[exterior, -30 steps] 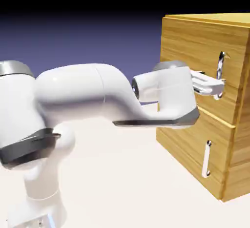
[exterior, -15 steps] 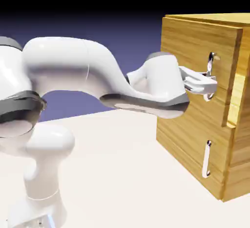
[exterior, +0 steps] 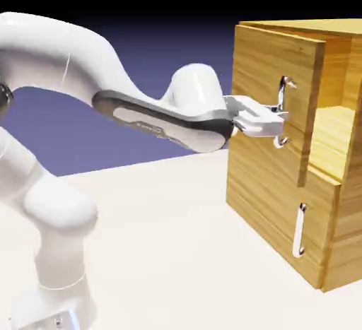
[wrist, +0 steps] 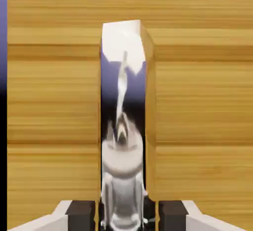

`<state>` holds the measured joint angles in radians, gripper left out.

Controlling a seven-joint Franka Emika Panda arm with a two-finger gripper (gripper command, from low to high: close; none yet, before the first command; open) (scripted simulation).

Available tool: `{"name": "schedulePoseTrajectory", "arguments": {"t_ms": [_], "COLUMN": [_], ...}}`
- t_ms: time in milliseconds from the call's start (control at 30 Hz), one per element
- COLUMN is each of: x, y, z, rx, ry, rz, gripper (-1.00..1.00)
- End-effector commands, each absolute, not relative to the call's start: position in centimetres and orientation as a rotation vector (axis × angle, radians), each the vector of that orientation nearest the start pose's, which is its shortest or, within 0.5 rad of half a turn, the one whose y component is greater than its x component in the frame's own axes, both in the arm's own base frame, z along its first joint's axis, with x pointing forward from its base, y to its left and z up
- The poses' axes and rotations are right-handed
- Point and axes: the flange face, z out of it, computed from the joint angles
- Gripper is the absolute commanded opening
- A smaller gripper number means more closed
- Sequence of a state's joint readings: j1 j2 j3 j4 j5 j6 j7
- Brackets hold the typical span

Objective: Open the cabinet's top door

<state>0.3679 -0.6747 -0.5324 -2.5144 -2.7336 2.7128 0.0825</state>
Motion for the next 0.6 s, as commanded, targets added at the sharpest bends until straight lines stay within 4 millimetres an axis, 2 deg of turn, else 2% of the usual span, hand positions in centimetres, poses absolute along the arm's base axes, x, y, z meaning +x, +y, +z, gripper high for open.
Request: {"name": "schedulePoseTrajectory", "arguments": {"t_ms": [0, 267, 567], "x": [38.3, 33.1, 28.8], "y": [-6.4, -2.5, 1.7], "z": [50.9, 50.9, 50.9], "rx": [0.789, 0.879, 0.959], "ry": [1.376, 1.312, 1.249], "rz": [0.415, 0.306, 0.205], "gripper": [-1.00, -1.00, -1.00]}}
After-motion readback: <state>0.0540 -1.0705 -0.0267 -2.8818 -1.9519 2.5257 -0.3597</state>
